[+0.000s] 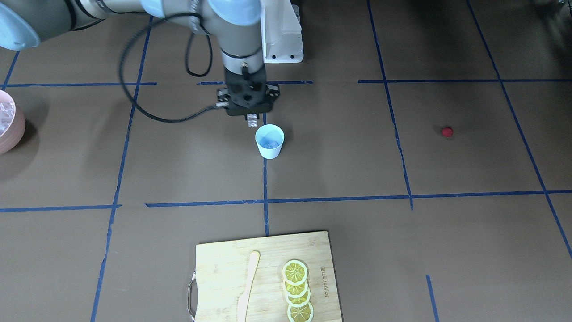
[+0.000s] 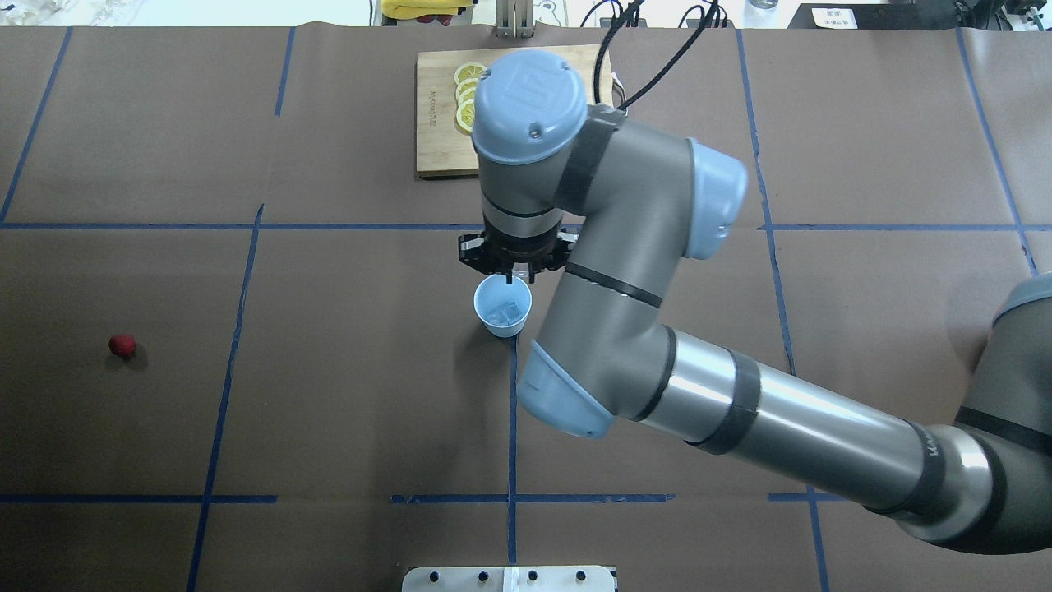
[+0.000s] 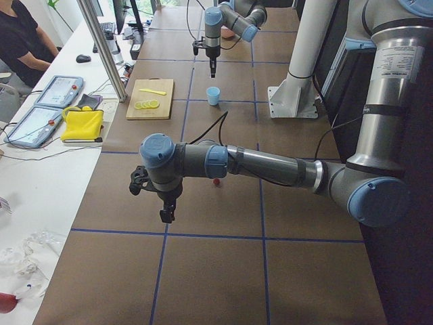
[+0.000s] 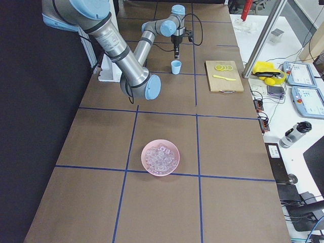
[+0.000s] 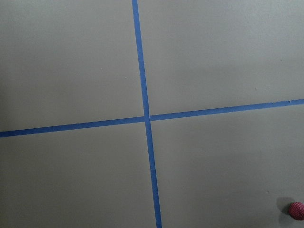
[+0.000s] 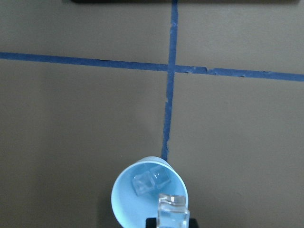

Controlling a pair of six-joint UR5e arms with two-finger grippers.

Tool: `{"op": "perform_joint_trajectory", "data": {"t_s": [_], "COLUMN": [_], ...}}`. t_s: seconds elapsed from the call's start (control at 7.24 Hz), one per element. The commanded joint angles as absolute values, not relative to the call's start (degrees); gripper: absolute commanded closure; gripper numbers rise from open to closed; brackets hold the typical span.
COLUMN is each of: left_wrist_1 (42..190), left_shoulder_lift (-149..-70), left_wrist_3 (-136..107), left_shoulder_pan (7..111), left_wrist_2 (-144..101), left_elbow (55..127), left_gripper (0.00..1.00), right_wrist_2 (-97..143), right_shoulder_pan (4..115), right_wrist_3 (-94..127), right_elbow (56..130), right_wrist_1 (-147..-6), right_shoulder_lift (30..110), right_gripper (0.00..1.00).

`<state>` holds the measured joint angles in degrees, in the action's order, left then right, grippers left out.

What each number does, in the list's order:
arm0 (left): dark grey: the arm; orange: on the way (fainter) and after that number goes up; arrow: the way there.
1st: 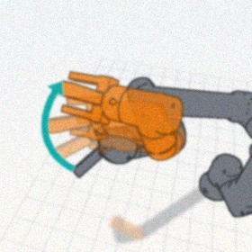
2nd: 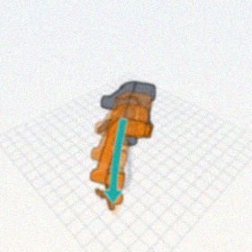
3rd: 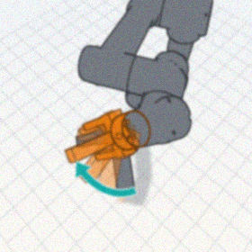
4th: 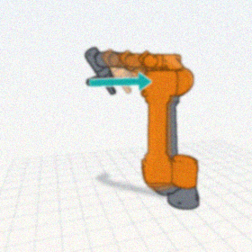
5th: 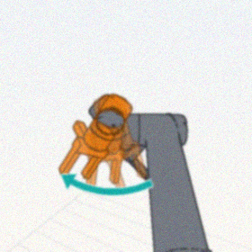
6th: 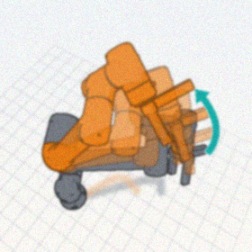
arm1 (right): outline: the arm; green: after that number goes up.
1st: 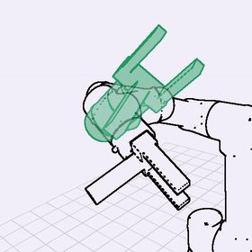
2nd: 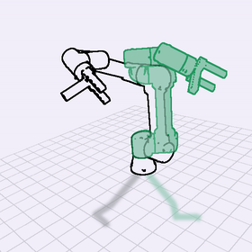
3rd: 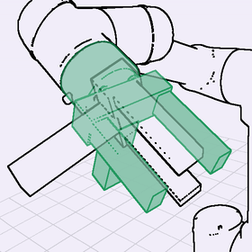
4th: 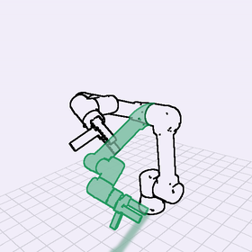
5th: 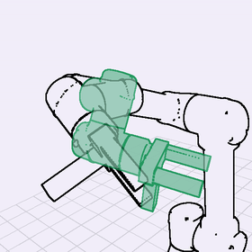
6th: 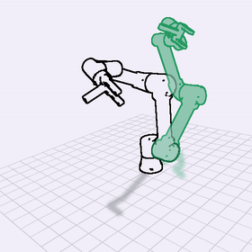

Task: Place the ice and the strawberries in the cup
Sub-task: 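Carry the ice cube with the right gripper over the blue cup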

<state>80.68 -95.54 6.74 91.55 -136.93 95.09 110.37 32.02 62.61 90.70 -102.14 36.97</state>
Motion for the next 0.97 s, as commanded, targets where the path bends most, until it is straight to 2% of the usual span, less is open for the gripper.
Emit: {"op": "perform_joint_trajectory", "data": {"t_s": [0.0,0.28,0.55,0.83], "left_wrist_1": [80.68,80.68,80.68,80.68], "left_shoulder_lift": [-95.54,-95.54,-95.54,-95.54], "left_wrist_3": [6.77,6.68,6.68,5.98], "left_shoulder_pan": [91.5,91.58,91.49,91.49], "left_wrist_2": [-136.93,-136.93,-137.02,-137.02], "left_elbow": [95.1,95.1,95.1,95.27], "left_gripper": [0.0,0.0,0.0,0.0], "right_wrist_2": [109.51,109.16,108.02,108.02], "right_shoulder_pan": [30.68,29.71,29.18,29.18], "right_wrist_3": [63.19,63.28,63.19,63.19], "right_elbow": [86.66,86.57,86.4,86.4], "right_wrist_1": [-99.14,-99.14,-99.14,-99.14], "right_shoulder_lift": [36.03,36.21,36.12,36.21], "right_gripper": [1.0,1.0,0.92,0.91]}}
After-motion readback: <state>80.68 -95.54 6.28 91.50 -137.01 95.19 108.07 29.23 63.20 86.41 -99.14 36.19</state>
